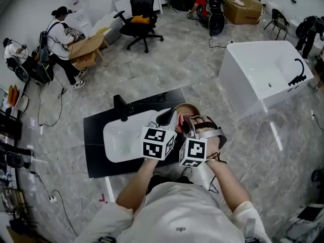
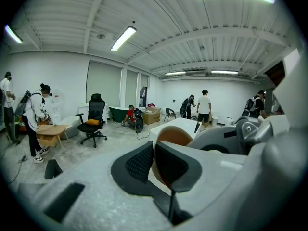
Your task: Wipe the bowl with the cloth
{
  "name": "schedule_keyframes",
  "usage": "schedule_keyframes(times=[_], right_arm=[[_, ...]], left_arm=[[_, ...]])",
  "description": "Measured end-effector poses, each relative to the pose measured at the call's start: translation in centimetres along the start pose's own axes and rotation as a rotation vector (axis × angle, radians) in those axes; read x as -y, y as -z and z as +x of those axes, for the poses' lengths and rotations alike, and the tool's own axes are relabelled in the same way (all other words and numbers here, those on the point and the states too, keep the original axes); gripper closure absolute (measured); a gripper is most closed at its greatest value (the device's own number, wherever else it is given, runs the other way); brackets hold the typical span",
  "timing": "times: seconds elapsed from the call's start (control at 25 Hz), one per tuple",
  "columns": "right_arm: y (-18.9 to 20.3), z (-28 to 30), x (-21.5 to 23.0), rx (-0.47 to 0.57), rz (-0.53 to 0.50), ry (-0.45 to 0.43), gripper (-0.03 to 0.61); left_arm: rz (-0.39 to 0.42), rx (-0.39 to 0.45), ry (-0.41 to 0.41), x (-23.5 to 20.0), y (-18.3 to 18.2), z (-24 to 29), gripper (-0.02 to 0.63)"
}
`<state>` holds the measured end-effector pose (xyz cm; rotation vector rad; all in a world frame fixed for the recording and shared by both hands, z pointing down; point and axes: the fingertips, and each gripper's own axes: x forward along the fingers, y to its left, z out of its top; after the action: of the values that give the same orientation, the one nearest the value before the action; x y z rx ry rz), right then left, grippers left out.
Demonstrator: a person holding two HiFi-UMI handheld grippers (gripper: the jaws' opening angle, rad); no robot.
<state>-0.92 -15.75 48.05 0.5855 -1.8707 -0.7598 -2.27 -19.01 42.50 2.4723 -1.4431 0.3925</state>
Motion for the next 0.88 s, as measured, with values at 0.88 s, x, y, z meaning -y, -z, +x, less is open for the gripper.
schedule_keyframes(times=[0.88], right_arm=[[2.8,0.5,3.4,-0.068,-0.064,0.122,0.563]], left_arm=[[0.008,-0.009,-0.009,-0.5,0.5,0.5,0.586]])
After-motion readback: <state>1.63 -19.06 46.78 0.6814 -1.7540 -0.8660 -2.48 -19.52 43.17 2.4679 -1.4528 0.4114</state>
